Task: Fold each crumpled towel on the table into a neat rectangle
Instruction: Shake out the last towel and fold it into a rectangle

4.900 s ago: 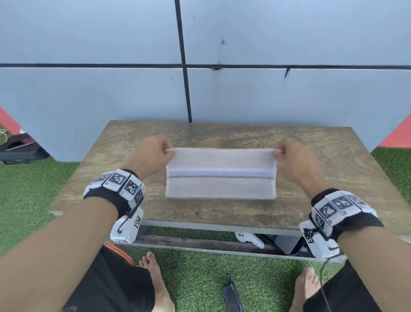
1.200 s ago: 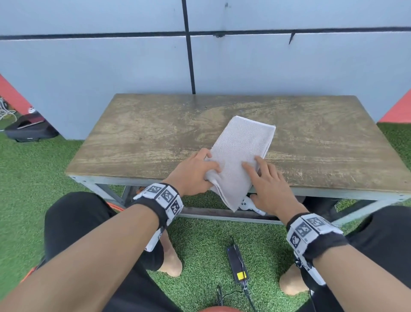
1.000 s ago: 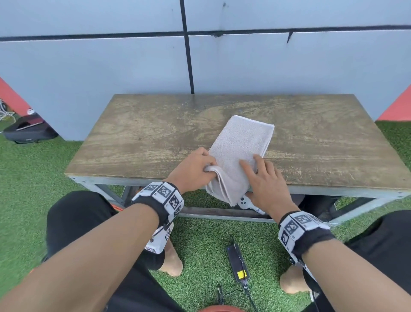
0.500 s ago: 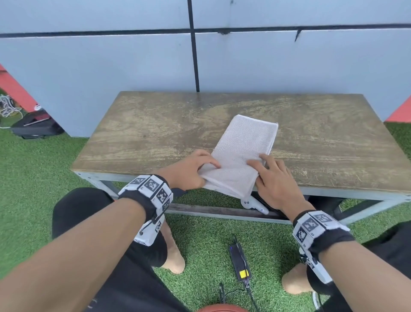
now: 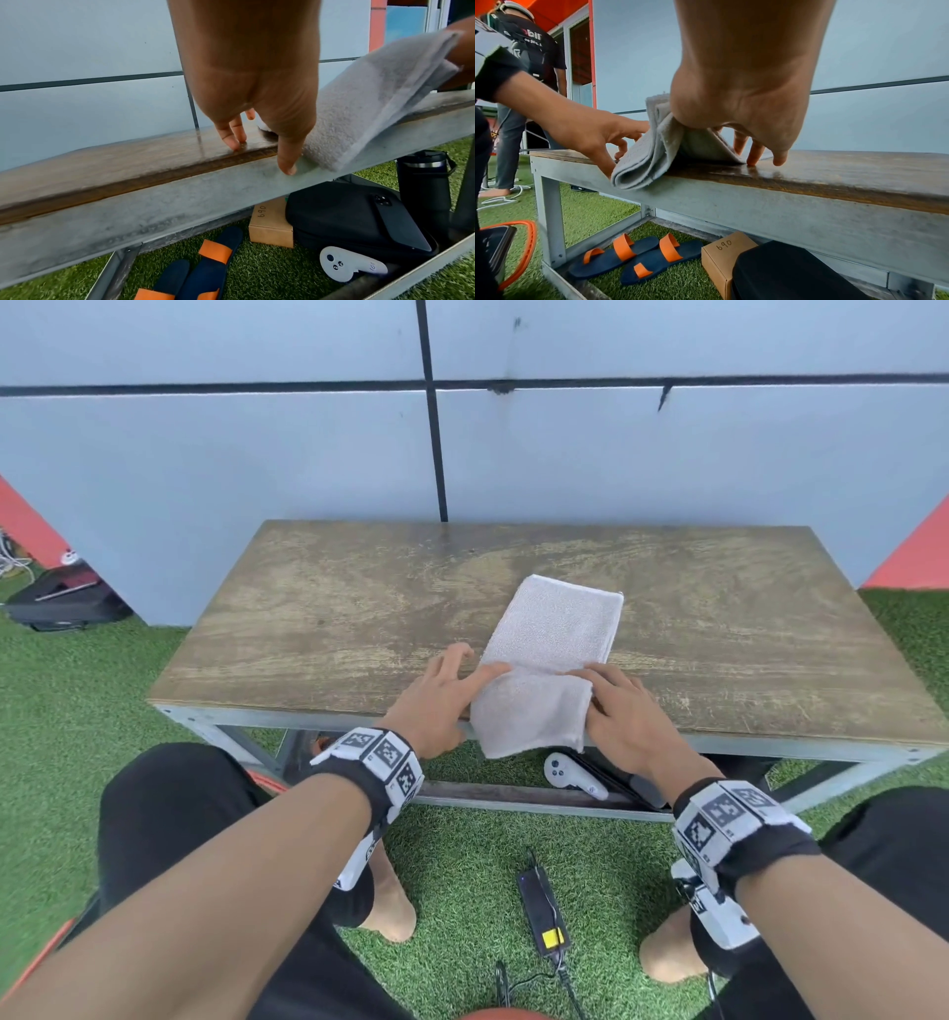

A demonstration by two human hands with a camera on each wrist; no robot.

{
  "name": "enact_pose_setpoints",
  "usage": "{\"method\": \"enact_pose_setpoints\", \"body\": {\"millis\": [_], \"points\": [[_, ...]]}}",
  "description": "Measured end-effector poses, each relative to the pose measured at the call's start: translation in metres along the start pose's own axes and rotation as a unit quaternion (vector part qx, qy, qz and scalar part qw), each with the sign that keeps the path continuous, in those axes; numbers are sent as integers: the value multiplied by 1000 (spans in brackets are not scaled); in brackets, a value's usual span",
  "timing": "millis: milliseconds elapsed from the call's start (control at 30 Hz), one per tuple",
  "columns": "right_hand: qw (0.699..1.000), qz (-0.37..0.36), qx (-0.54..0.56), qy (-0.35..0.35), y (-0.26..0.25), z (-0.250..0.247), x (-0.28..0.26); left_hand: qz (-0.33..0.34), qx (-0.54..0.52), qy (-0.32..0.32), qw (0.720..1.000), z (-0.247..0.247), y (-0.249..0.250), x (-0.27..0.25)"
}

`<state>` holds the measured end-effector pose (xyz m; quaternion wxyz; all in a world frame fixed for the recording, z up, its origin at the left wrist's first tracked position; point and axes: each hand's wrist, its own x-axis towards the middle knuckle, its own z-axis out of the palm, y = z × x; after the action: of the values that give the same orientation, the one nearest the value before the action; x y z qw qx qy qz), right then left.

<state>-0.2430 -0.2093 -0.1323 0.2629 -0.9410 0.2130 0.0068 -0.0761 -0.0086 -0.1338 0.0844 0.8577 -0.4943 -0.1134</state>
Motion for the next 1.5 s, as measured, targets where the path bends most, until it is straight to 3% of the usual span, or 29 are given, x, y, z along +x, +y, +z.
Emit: {"method": "enact_pose_setpoints", "body": {"millis": [233, 367, 567, 667, 767, 833, 1000, 1133, 1267, 1367, 1500], "points": [[1000, 0, 19, -4, 2, -3, 2, 33, -61, 29, 997, 1, 3, 1], [1000, 6, 26, -10, 3, -9, 4, 57, -197, 82, 975, 1, -1, 1], [998, 16, 65, 1, 4, -10, 7, 83, -277, 154, 945, -5, 5, 5], [994, -13, 100, 51, 8, -6, 4, 56, -330, 166, 928, -15, 15, 7], [978, -89, 167, 90, 7, -8, -1, 18, -389, 145, 910, -20, 21, 5], [967, -122, 201, 96, 4, -9, -2, 7, -417, 164, 894, -21, 23, 4], [951, -39, 299, 66, -14, -21, 2, -75, -476, 195, 854, -14, 19, 13], [949, 79, 306, -13, -15, -14, 17, -179, -430, 113, 878, -6, 15, 22], [957, 113, 266, -28, -14, -8, 22, -218, -353, 76, 906, -7, 19, 27], [956, 111, 271, -3, -16, -11, 25, -212, -312, 117, 919, -12, 23, 34], [955, 97, 269, 84, -17, -15, 31, -197, -318, 202, 905, -16, 30, 46]]}}
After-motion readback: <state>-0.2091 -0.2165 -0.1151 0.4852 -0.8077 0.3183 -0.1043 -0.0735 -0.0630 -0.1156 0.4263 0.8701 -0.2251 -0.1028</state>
